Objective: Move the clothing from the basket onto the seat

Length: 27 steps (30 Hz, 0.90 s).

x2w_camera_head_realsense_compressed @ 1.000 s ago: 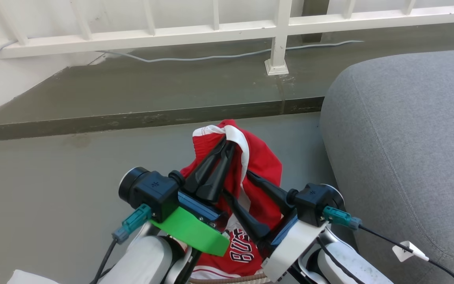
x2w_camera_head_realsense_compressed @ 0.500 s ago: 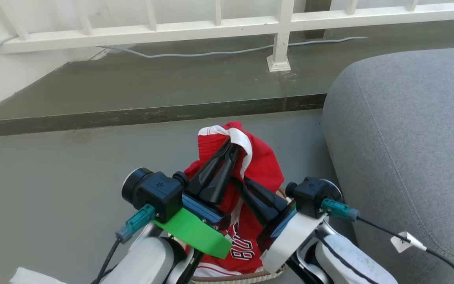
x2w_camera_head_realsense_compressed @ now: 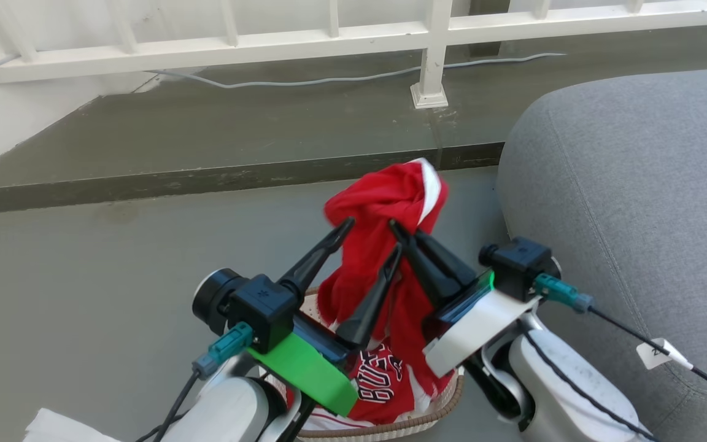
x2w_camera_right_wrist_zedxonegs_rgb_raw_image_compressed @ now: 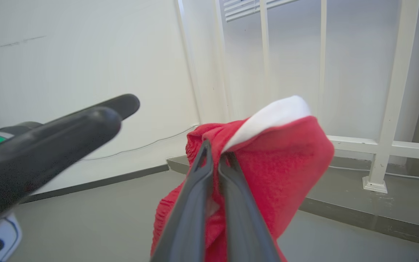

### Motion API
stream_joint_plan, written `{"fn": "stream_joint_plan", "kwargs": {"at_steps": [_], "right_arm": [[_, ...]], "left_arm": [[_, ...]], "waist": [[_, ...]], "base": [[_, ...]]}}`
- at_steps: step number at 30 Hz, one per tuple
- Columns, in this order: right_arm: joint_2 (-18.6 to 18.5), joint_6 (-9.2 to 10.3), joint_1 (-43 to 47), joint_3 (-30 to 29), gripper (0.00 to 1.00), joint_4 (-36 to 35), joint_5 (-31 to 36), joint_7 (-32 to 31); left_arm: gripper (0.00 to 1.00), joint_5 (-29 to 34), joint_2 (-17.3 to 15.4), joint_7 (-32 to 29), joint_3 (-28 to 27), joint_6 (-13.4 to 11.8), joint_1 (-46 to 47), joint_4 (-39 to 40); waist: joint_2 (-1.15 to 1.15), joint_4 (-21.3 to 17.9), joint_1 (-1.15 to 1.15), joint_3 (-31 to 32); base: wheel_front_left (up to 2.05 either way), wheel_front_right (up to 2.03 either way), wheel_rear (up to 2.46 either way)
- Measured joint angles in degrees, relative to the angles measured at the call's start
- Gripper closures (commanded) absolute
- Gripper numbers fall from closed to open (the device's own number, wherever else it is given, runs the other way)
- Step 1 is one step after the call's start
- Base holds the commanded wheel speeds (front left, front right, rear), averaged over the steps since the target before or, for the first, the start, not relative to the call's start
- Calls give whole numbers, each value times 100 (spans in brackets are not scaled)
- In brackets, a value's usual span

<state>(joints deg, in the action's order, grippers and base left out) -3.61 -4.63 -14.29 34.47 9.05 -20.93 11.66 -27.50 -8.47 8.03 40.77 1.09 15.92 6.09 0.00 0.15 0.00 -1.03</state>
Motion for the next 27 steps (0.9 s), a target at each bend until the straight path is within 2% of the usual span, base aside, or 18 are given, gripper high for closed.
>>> {"fn": "stream_joint_plan", "kwargs": {"at_steps": [9, 10, 15, 27], "right_arm": [[-26, 154, -82, -330, 100, 201, -1, 76], [-65, 231, -82, -452, 100, 248, -1, 93], [-187, 366, -82, -679, 100, 339, -24, 138], [-328, 580, -82, -1081, 100, 410, -43, 199]], "left_arm": [[0, 63, -202, -152, 146, 49, -217, -42], [0, 109, -229, -157, 198, 49, -256, -53], [0, 149, -333, -233, 257, 49, -310, -55], [0, 336, -360, -301, 352, 49, -318, 33]], "waist": [[0, -117, 0, -33], [0, -153, 0, -59], [0, -250, 0, -134], [0, -551, 0, -412]], "base": [[0, 0, 0], [0, 0, 0], [0, 0, 0], [0, 0, 0]]}}
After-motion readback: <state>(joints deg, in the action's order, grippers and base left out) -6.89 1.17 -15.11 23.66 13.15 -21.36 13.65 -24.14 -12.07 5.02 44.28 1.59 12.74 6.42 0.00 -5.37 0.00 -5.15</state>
